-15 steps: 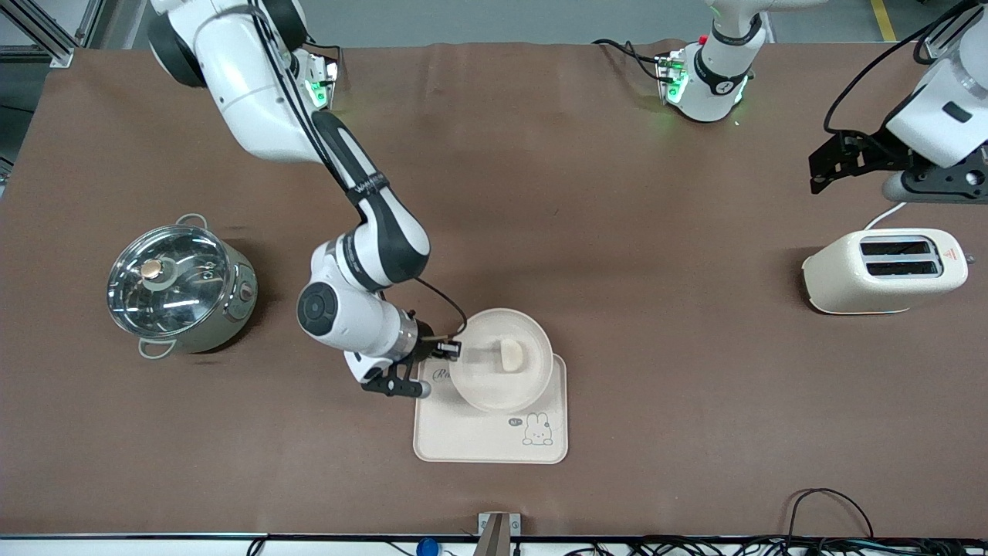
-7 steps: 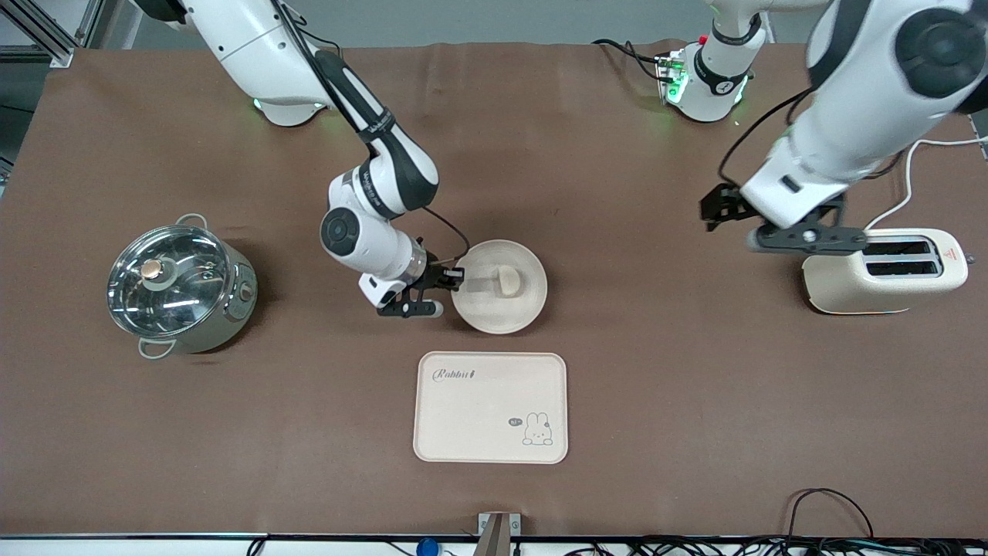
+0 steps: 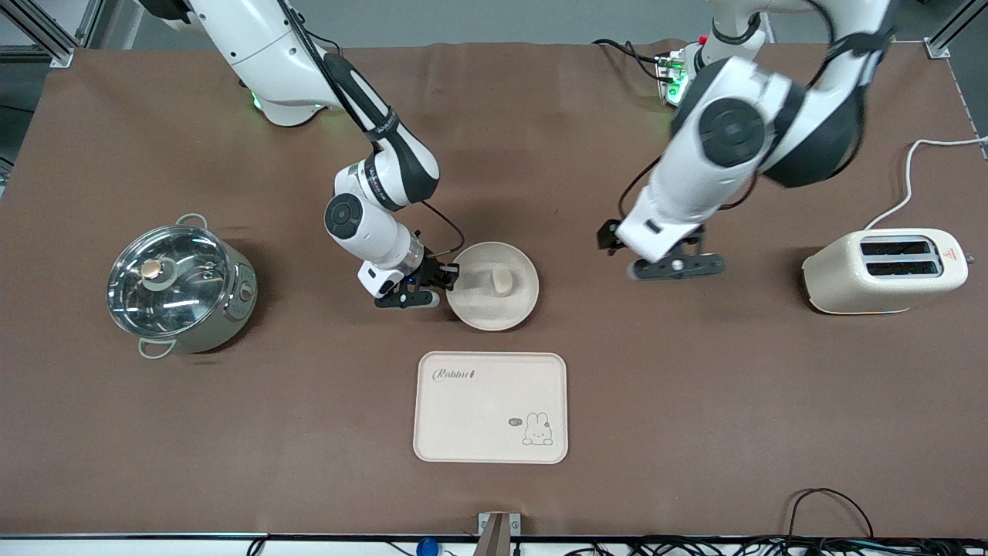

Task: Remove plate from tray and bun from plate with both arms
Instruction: 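Lift the plate off the tray while the left gripper reaches toward it, then grasp the bun with the left gripper while the right gripper releases the plate, then lift the bun with the left gripper while the right gripper returns to rest, then carry the bun toward the toaster and lower it with the left gripper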

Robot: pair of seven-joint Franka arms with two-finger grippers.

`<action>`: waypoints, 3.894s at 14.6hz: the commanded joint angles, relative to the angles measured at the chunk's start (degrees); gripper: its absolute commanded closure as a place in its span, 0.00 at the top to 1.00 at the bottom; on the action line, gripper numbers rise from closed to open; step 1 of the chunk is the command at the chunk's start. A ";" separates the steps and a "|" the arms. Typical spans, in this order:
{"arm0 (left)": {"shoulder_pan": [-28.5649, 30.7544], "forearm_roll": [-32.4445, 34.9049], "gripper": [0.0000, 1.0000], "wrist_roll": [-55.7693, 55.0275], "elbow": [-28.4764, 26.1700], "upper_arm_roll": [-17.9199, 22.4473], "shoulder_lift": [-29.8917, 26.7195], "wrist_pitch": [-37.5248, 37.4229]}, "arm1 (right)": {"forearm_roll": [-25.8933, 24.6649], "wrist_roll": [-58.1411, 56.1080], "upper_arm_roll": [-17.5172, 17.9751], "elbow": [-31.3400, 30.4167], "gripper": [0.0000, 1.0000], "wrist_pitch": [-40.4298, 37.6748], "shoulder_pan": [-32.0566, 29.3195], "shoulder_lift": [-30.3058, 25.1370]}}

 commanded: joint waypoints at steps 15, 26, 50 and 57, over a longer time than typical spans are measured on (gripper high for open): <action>-16.76 10.97 1.00 -39.80 15.02 1.09 28.29 17.52 | 0.20 -1.94 -0.37 4.26 1.00 -20.04 -11.90 -11.30; -21.07 13.70 0.53 -40.24 14.84 4.78 32.87 23.60 | -21.07 -9.41 -6.26 10.93 1.00 -46.75 -25.60 -28.36; 18.03 13.61 0.86 -21.35 1.48 3.12 25.31 20.08 | -28.81 -13.89 -8.55 27.12 1.00 -66.73 -32.73 -32.14; 18.21 12.38 1.00 -20.64 6.82 -2.50 12.94 2.99 | -28.72 -13.98 -8.46 27.12 1.00 -68.66 -33.26 -32.58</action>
